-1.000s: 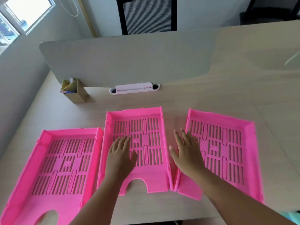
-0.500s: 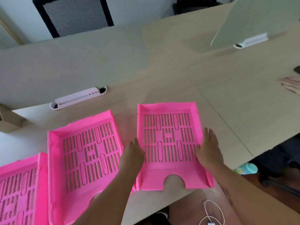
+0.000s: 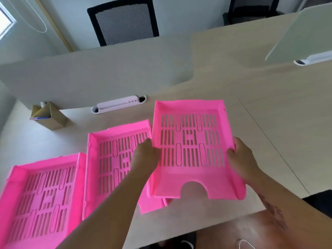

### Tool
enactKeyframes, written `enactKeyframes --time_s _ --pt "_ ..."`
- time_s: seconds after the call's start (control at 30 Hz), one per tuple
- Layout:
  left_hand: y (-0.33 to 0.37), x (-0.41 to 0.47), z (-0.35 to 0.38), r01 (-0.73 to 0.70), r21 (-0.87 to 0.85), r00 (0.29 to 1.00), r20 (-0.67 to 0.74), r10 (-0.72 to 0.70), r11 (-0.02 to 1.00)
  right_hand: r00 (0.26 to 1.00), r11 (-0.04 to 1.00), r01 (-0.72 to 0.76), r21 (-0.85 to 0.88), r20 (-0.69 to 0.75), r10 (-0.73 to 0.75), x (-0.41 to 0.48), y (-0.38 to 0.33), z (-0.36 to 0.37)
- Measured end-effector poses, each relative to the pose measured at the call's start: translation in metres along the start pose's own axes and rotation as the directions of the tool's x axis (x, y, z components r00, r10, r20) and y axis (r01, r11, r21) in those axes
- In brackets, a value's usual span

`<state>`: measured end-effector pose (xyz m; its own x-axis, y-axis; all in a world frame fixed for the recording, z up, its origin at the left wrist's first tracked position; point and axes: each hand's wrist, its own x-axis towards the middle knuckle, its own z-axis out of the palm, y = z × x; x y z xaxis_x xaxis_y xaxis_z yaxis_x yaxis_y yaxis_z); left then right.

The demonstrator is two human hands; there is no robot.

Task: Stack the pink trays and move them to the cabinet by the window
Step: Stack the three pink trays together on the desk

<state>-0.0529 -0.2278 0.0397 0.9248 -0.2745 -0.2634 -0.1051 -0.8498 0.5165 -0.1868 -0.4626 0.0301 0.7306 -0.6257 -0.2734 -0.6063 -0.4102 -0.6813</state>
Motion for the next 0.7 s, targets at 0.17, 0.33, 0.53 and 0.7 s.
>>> enactKeyframes --time_s 0.17,0.33,0.53,0.7 --pt "-0.080 -0.014 -0.056 0.176 -0.037 0.974 -0.139 -0.179 0.984 0.982 0.990 0.135 0.029 0.130 -0.138 -0.002 -0.068 0.075" --pt "-0.144 -0.035 -0.088 0.369 -0.126 0.906 -0.172 -0.387 0.921 0.952 0.977 0.209 0.033 0.223 -0.211 -0.017 -0.113 0.146" --pt "-0.195 -0.044 -0.087 0.405 -0.115 0.901 -0.116 -0.418 0.907 0.963 0.982 0.166 -0.093 0.231 -0.141 -0.041 -0.120 0.193" --pt "-0.205 -0.038 -0.082 0.373 -0.143 0.915 -0.105 -0.389 0.917 0.984 0.977 0.121 -0.178 0.148 -0.095 -0.047 -0.114 0.202"
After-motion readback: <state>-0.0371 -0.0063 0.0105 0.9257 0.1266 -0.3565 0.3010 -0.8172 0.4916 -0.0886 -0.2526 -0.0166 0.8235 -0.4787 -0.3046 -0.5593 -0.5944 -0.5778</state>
